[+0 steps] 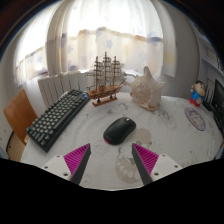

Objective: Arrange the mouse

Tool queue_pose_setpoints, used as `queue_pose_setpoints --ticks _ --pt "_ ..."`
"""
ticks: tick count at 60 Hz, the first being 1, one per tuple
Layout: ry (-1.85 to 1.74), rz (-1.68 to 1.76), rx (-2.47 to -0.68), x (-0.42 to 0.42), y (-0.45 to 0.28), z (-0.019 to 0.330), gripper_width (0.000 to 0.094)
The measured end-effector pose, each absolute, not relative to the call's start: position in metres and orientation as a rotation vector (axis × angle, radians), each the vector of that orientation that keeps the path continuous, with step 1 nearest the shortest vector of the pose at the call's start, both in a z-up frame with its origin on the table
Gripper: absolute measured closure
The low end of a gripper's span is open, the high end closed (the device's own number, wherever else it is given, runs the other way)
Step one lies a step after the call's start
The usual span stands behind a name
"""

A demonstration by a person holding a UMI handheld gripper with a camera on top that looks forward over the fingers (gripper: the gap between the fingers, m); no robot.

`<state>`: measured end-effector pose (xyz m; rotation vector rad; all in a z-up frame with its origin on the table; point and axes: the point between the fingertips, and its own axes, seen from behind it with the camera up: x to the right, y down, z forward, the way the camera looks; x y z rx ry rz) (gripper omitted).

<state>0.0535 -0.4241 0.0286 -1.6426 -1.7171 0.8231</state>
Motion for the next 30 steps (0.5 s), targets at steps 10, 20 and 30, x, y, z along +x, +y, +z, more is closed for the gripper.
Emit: queue_pose_setpoints --ticks 10,20,30 --pt "-1.708 0.825 -1.634 0.009 -0.421 0.004 0.008" --pt "-1.711 0.83 -1.651 -0.033 -0.42 -0.006 0.0077" --pt "-1.748 0.849 -1.654 -0.064 -0.426 -0.007 0.0077"
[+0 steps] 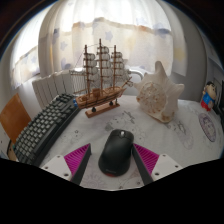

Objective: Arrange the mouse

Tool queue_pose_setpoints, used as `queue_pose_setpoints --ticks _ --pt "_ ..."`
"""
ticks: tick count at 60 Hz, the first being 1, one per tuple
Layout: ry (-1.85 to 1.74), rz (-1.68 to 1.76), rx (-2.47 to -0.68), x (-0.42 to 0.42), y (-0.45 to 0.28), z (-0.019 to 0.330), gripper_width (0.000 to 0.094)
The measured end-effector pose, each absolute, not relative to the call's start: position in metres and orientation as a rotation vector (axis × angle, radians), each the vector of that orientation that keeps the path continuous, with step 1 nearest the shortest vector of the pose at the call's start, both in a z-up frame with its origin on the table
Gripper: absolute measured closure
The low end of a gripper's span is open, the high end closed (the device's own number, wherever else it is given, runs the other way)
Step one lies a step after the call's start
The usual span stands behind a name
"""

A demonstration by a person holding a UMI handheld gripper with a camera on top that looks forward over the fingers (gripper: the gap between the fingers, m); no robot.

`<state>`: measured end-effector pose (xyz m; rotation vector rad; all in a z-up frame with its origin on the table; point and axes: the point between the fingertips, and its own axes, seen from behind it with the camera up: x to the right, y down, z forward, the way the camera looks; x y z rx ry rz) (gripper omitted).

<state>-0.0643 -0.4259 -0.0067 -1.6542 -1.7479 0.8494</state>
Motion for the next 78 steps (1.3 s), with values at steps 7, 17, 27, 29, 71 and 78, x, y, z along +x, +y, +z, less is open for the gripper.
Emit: queue_pose_setpoints --ticks 7,17,27,29,71,78 --pt "-1.774 0.849 -1.653 -0.079 -0.427 -0.009 0.0078" --pt "-1.784 0.864 -1.631 -0.09 -0.43 -0.01 0.03" --pt "-1.837 0.829 -1.563 -0.089 -0.429 -0.002 0.0487" --pt "-1.827 0.834 -1.553 -0.088 -0.427 0.007 0.05" --pt "-1.554 0.688 -1.597 -0.105 0.008 0.124 0.0518" --pt "-1.591 0.663 -1.638 -0.115 0.073 0.071 0.0518"
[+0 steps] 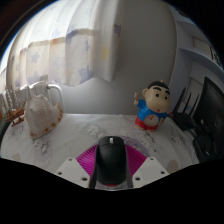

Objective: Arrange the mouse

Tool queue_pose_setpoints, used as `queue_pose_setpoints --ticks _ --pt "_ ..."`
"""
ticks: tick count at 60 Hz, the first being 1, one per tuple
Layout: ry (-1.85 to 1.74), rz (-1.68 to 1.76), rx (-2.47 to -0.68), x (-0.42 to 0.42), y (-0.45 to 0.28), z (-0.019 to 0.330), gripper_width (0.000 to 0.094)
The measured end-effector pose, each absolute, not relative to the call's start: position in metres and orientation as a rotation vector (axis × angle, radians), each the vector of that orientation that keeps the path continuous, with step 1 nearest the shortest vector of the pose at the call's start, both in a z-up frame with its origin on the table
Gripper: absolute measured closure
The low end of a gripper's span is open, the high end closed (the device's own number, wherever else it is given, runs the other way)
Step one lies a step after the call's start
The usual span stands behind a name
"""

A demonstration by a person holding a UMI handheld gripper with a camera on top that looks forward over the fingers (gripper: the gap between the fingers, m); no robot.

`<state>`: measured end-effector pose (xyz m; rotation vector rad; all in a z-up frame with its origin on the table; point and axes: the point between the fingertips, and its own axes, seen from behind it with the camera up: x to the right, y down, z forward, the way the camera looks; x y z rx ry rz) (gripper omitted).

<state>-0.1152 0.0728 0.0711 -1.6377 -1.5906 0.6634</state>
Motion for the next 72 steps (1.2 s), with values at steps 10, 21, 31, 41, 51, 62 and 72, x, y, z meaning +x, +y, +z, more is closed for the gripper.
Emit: queue_pose_setpoints --ticks 10,21,31,41,51,62,72 --pt "-1.661 0.672 -1.7 -0.119 0.11 0.008 0.0502" --pt "-1.686 0.725 -1.75 -0.12 0.115 -0.014 0.0418" --pt "-1.691 0.706 -1.783 -0.103 0.118 0.008 0.0093" --pt "-1.688 0.666 -1.872 -0.031 0.115 0.072 0.0088" --pt "-1.723 0.586 -1.943 0.061 0.108 0.12 0.0084" --pt "-1.757 0.561 -1.913 0.107 0.101 0.138 0.0082" --pt "-1.74 0.578 -1.904 0.109 0.1 0.144 0.0088"
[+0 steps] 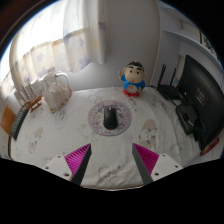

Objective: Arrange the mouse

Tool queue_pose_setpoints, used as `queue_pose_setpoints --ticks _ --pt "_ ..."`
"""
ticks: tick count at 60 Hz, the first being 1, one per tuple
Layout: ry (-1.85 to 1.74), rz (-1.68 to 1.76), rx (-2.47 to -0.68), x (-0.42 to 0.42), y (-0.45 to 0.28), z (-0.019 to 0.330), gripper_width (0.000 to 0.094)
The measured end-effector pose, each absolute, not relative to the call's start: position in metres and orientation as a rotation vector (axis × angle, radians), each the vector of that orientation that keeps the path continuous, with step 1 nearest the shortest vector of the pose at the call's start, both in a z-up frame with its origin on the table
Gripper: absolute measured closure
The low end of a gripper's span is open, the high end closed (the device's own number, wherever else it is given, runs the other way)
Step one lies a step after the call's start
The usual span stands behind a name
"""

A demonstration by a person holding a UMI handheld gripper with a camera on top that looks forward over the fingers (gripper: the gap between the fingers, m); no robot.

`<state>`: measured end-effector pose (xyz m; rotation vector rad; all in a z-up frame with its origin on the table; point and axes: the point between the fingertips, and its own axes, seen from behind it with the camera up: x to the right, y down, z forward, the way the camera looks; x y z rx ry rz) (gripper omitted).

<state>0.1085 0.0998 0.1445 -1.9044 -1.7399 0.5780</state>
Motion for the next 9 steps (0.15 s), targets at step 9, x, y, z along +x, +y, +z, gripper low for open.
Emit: queue_pose_setpoints --ticks 9 --pt "-1.74 0.587 -1.876 0.1025 0.0961 0.1473 0.008"
